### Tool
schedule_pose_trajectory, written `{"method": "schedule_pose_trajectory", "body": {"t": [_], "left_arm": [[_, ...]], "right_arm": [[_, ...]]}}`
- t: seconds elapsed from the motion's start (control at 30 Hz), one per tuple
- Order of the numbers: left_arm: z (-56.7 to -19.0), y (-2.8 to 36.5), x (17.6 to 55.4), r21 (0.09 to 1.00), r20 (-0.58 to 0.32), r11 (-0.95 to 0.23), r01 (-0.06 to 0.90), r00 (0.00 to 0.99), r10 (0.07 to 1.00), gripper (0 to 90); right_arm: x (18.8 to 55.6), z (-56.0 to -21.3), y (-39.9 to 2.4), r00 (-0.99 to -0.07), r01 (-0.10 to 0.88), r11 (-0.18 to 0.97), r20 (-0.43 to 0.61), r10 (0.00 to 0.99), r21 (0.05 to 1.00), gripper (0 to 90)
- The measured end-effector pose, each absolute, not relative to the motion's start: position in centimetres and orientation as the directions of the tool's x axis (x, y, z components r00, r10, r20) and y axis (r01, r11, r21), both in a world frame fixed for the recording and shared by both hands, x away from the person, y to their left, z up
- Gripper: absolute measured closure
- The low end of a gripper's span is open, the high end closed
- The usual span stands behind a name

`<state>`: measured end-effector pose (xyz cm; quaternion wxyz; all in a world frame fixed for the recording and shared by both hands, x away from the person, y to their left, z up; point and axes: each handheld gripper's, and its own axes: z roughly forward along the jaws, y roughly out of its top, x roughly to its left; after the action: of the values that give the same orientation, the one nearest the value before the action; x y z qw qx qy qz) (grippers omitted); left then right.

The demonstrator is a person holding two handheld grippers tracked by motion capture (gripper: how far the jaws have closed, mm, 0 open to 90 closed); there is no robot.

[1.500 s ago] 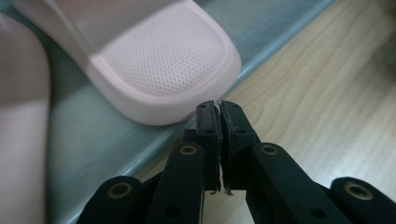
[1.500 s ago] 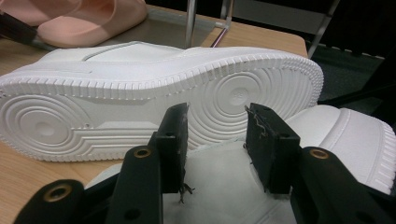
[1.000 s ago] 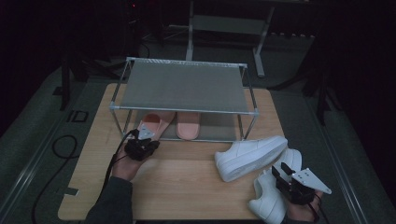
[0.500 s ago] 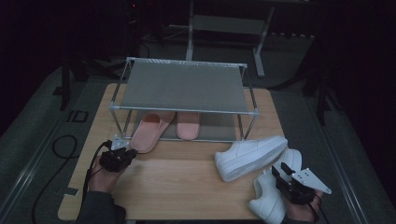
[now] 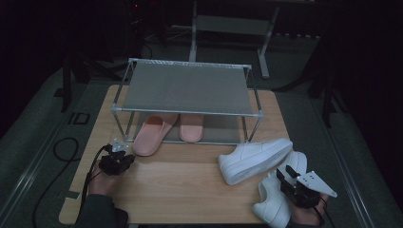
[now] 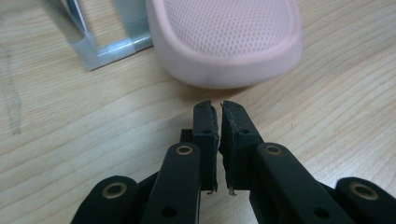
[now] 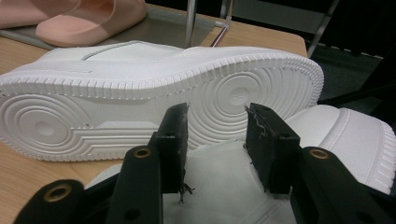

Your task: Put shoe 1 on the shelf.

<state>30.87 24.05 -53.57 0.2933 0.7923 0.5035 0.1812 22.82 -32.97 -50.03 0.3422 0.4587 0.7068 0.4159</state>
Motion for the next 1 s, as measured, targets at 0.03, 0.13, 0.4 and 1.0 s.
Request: {"method": "schedule_pose_trajectory", "body": {"t": [0.03,0.13,0.4,1.0], "left_arm": [[-53.5,23.9,31.0,0.647,-0.009,-0.324,0.69,0.432,0.902,84.3],[-53.4,23.4,31.5,0.645,-0.01,-0.329,0.69,0.438,0.899,84.3],[-53.5,22.1,32.6,0.638,-0.012,-0.342,0.69,0.454,0.891,84.3],[-53.6,17.6,36.6,0.623,0.036,-0.442,0.646,0.541,0.84,84.4]], "right_arm": [[22.8,-50.0,-33.0,-0.344,0.364,0.232,-0.102,0.933,0.902,58.2],[22.8,-50.0,-33.0,-0.344,0.364,0.232,-0.101,0.934,0.902,58.2],[22.8,-50.0,-33.0,-0.344,0.363,0.233,-0.102,0.933,0.902,58.2],[22.8,-50.0,-33.0,-0.345,0.362,0.232,-0.102,0.933,0.903,58.2]]}}
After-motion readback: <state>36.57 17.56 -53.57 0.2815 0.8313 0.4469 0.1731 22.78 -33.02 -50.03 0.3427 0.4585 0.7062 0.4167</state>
